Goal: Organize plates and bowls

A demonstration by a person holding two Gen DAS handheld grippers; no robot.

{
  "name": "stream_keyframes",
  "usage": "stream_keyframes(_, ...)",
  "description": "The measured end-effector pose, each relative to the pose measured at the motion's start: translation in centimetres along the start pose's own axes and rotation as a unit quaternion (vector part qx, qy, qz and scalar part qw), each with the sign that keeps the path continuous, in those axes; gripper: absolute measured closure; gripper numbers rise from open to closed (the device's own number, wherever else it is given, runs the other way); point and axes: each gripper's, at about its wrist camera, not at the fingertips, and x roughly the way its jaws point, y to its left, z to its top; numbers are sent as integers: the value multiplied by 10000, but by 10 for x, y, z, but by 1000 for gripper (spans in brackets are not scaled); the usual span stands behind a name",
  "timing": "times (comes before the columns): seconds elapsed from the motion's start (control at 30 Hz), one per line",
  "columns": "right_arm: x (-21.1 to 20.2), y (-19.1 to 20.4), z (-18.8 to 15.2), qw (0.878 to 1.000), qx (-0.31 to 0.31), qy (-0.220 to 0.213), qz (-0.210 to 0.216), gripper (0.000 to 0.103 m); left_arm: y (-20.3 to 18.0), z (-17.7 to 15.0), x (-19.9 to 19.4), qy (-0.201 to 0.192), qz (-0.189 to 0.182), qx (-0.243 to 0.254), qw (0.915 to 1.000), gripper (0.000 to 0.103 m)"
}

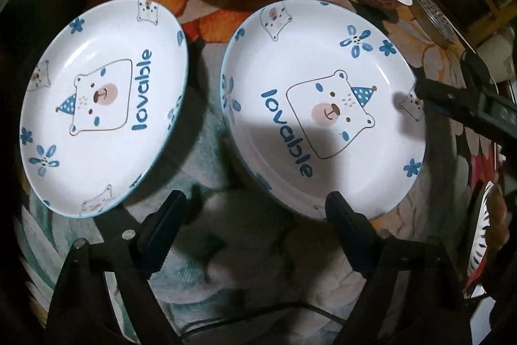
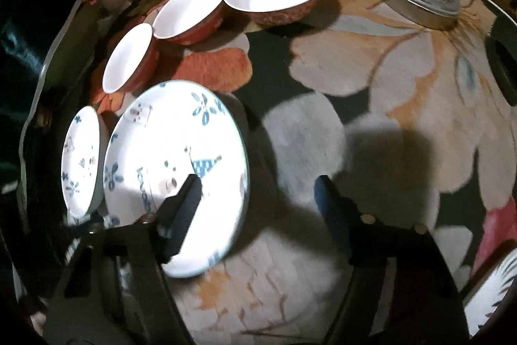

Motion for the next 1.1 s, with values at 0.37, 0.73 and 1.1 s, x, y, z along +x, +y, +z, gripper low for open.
stream_keyframes(0.37,26,10,4,9980,-488,412,-3,93,-9,16,15,114,-176,118,9997,62)
stream_keyframes(0.73,9,1,-44,9960,-553,687,133,91,-9,21,17,123,-310,248,9991,68)
stream_keyframes(1.1,6,-8,-47,9979,-56,629,143,85,-16,21,18,83,-274,459,9985,68)
